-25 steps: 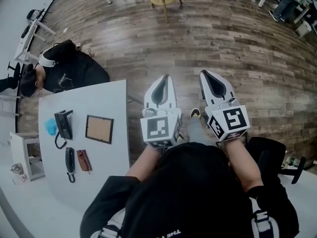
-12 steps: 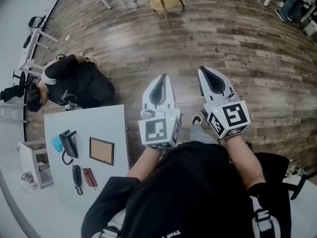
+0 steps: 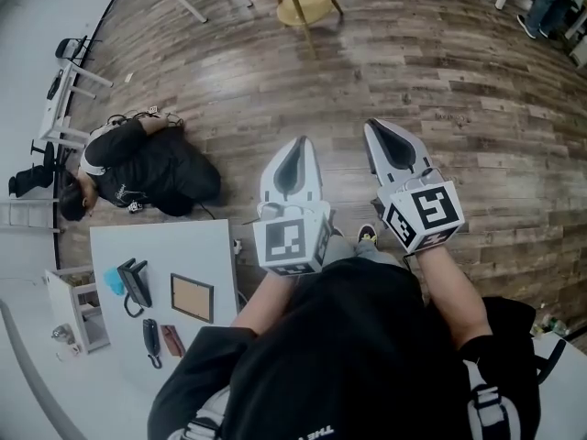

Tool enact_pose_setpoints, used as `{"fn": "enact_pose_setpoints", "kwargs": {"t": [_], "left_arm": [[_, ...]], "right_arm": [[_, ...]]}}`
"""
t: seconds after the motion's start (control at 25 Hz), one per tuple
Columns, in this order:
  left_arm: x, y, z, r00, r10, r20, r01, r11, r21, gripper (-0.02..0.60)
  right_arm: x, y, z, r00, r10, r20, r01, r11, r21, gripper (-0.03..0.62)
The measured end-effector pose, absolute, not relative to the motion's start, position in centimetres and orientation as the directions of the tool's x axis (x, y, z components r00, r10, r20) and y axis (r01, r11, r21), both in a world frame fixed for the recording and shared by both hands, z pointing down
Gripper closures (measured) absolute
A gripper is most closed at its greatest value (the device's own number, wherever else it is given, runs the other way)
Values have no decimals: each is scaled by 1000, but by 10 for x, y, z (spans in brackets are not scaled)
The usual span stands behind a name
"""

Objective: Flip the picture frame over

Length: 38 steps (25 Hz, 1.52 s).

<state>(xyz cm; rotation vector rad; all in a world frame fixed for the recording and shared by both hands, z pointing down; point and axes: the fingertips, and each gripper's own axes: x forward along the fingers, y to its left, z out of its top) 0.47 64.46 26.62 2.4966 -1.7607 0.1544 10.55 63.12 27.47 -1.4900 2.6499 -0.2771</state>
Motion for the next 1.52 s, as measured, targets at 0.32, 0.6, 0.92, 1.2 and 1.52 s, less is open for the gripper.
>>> {"fn": "enact_pose_setpoints", "kwargs": {"t": [0.32, 0.6, 0.92, 1.2, 1.52], "left_arm": [[5, 588, 278, 382, -915, 129, -923, -385, 6, 558], [-27, 507, 282, 398, -911, 110, -917, -397, 28, 558], [-79, 430, 276, 372, -924, 85, -928, -371, 28, 558], [-98, 387, 276, 369, -925, 87, -929, -366, 51, 558], [-85, 333, 285, 369, -923, 110, -929, -365, 55, 558]], "right_arm": [[99, 579, 278, -507, -862, 8, -846, 495, -199, 574], [66, 500, 276, -506, -862, 31, -855, 497, -145, 574], [22, 417, 265, -515, -857, 23, -852, 508, -128, 574], [0, 379, 268, -526, -849, 48, -848, 518, -113, 574], [15, 325, 274, -521, -852, 54, -850, 512, -125, 574]]}}
